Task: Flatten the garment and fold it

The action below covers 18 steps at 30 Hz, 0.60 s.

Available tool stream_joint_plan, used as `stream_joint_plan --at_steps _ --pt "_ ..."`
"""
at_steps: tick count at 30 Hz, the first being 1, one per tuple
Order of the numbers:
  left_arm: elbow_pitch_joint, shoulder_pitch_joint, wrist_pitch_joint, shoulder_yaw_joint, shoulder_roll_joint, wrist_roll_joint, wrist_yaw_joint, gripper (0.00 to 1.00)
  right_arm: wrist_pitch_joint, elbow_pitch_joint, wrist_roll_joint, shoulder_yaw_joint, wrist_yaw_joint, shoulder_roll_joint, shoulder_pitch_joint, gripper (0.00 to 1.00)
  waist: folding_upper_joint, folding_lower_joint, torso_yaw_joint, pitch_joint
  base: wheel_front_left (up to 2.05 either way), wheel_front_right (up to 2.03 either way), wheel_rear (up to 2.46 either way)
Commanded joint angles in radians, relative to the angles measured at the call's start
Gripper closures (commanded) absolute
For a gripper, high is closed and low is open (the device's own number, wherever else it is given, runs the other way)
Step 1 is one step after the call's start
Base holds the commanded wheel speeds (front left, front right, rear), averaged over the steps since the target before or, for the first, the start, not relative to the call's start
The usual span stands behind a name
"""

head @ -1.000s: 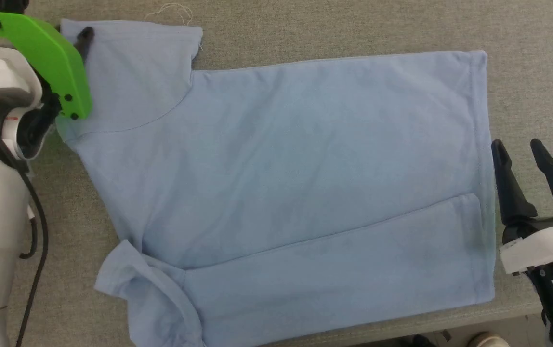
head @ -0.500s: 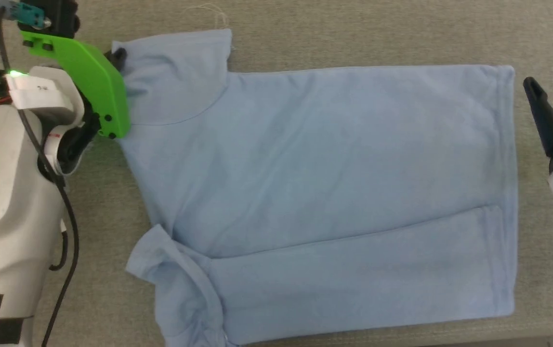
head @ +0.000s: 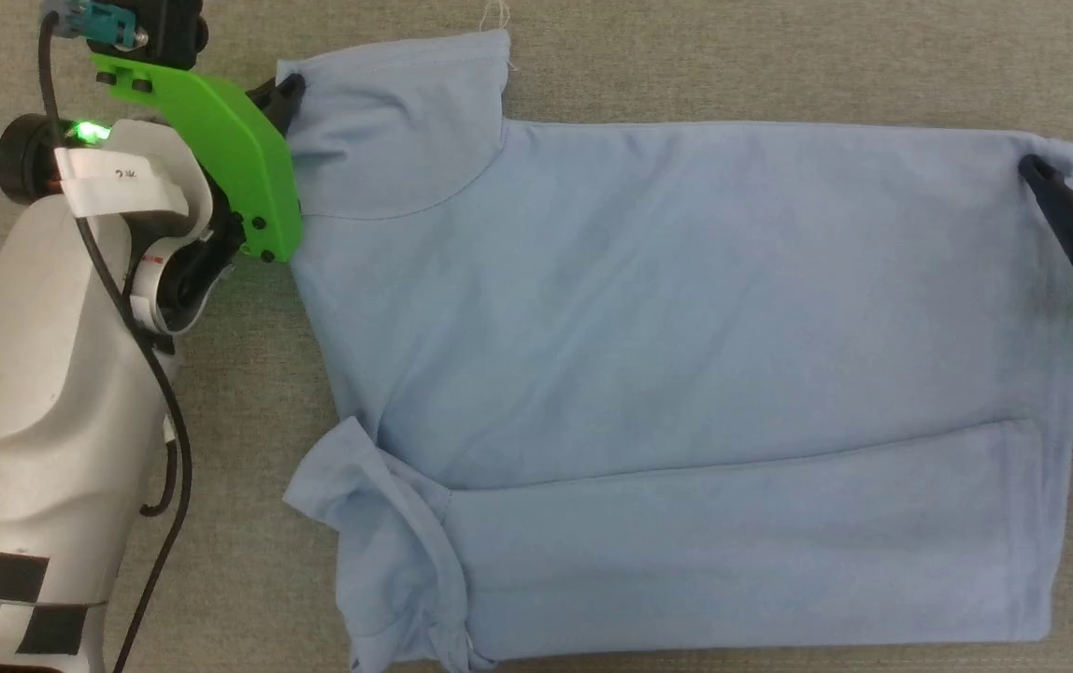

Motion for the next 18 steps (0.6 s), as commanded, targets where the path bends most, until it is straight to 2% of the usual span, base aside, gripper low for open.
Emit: stream_joint_plan --at_steps 1,2,3,4,5,11,18 --pt "0.015 -0.002 0.001 -0.007 -0.003 -0.001 -0.003 1.0 0.021 0.013 0.005 0.007 -0.001 0.0 -0.017 0.0 0.0 0.0 0.008 0.008 0.0 0.0 0.0" --pt "0.017 -0.005 0.002 -0.009 -0.003 -0.001 -0.005 1.0 0.037 0.017 0.007 0.013 -0.001 -0.006 -0.02 0.15 0.0 0.0 0.011 0.011 0.0 0.0 0.0" --pt "0.019 -0.006 0.002 -0.011 -0.002 -0.001 -0.006 1.0 0.049 0.02 0.009 0.018 -0.001 -0.01 -0.022 0.48 0.0 0.0 0.014 0.012 0.0 0.0 0.0" --pt "0.02 -0.008 0.002 -0.013 -0.002 -0.001 -0.007 1.0 0.062 0.022 0.011 0.022 -0.001 -0.015 -0.024 0.69 0.0 0.0 0.016 0.013 0.0 0.0 0.0" --pt "0.022 -0.009 0.001 -0.014 -0.002 -0.001 -0.008 1.0 0.07 0.023 0.01 0.021 -0.001 -0.018 -0.025 1.0 0.0 0.0 0.018 0.013 0.0 0.0 0.0" --pt "0.026 -0.007 -0.023 -0.016 -0.003 -0.007 -0.018 1.0 0.084 0.001 0.005 0.014 -0.001 -0.028 -0.03 1.0 0.0 0.0 0.029 -0.001 0.0 0.0 0.0" --pt "-0.005 0.013 -0.154 -0.011 0.004 0.005 -0.045 1.0 -0.03 -0.024 -0.016 0.009 -0.001 -0.035 -0.034 1.0 0.0 0.0 0.033 -0.053 0.0 0.0 0.0"
